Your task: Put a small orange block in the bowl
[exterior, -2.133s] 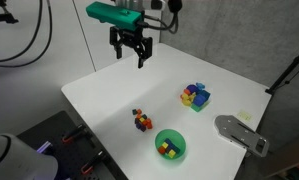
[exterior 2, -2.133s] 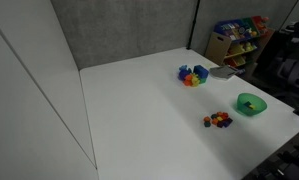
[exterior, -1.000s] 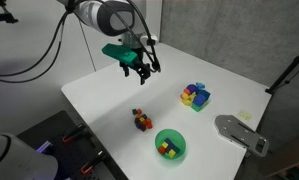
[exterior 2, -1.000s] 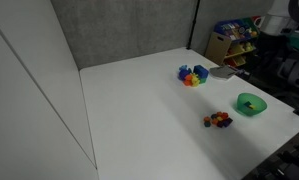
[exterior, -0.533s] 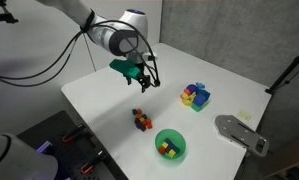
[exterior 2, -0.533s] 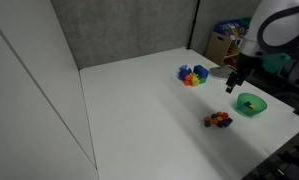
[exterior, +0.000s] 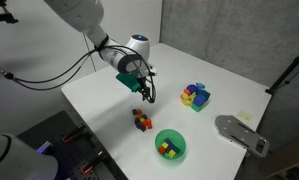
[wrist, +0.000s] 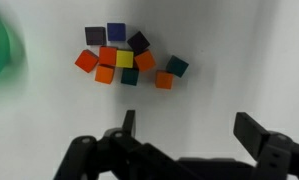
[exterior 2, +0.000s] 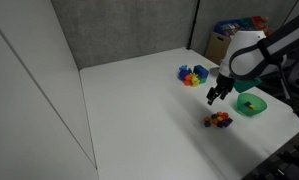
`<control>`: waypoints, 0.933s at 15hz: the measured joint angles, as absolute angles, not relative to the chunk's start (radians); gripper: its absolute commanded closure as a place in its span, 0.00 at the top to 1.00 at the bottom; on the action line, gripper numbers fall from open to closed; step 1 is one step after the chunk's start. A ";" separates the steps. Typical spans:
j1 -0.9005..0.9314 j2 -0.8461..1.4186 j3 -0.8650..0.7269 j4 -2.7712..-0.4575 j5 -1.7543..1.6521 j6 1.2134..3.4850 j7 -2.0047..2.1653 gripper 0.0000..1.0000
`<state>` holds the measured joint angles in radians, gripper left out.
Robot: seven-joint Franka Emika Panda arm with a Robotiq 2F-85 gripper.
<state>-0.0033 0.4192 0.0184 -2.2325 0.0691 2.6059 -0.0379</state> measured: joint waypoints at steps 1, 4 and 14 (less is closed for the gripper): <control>-0.003 0.452 0.023 -2.221 0.080 2.631 -0.026 1.00; -0.003 0.535 0.034 -2.191 0.105 2.699 -0.011 1.00; -0.004 0.743 0.039 -2.105 0.109 2.833 -0.009 1.00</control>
